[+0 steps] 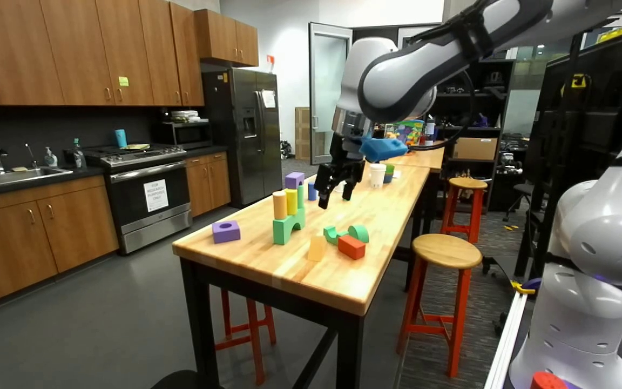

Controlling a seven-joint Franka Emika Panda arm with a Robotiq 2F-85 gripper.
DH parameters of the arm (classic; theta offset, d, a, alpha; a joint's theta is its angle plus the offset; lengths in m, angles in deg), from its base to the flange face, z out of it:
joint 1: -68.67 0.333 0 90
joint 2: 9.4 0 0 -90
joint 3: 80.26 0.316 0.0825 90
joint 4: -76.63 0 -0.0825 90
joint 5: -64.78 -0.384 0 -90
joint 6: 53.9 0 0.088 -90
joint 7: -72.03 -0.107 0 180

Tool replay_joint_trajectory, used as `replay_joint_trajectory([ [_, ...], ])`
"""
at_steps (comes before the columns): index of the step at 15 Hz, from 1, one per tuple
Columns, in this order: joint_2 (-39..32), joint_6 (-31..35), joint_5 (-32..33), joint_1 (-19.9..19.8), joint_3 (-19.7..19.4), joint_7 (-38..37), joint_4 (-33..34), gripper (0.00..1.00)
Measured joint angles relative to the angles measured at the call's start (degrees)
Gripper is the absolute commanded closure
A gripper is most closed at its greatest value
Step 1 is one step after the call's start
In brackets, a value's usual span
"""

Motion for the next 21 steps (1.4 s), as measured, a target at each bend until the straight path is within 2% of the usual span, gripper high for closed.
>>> replay_joint_trajectory([
  [3, -2.2, 0.0, 4.1, -2.5, -0.1, -1.8, 1.1, 0.00],
  [12, -7.9, 1.3, 15.1, -5.5, 0.0, -10.3, 2.5, 0.00],
  [21, -17.9, 5.5, 15.5, -5.8, -2.4, -12.9, 5.8, 0.00],
])
